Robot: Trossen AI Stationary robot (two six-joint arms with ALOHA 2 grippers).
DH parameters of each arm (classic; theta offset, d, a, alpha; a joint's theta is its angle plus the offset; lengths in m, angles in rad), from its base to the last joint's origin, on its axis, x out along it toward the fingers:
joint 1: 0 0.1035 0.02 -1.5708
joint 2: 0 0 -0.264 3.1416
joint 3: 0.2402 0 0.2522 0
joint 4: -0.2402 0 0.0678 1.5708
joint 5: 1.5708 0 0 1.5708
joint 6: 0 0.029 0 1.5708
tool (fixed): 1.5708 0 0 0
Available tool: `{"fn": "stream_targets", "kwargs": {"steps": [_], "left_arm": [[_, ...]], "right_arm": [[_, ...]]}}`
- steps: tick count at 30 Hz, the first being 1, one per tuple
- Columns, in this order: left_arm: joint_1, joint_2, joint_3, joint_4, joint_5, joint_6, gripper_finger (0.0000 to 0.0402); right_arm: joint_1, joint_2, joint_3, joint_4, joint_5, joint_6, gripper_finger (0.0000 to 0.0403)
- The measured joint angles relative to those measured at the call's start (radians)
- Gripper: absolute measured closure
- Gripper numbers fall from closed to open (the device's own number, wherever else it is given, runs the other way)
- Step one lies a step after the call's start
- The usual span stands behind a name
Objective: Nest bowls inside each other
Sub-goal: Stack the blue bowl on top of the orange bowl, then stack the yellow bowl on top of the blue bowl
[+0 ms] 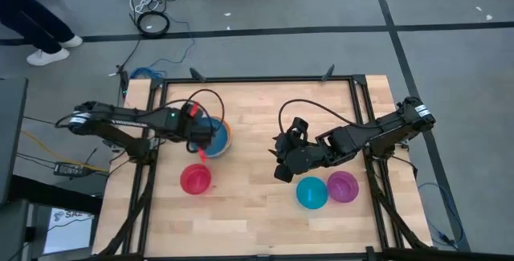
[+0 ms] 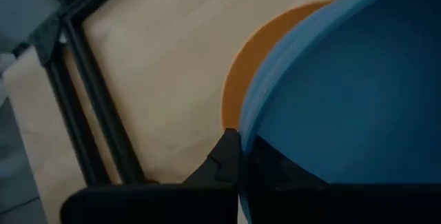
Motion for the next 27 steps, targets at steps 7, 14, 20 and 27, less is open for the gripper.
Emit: {"fn": "stream_targets", "kwargs": {"steps": [7,14,20,27], "left_arm": [[0.016,0.0,-0.042,0.049,0.014,0.006,0.0375],[0.015,0.0,-0.04,0.053,0.029,0.003,0.0313],[0.015,0.0,-0.039,0.064,0.05,0.002,0.0264],[-0.045,-0.005,0.128,0.064,0.066,0.047,0.0254]], "right_arm": [[0.0,0.0,0.0,0.0,0.0,0.001,0.0237],[0.0,0.0,0.0,-0.001,0.0,0.003,0.0237],[0.0,0.0,0.0,-0.004,0.0,0.006,0.0237],[-0.022,-0.001,-0.021,-0.285,-0.002,0.233,0.0237]]}}
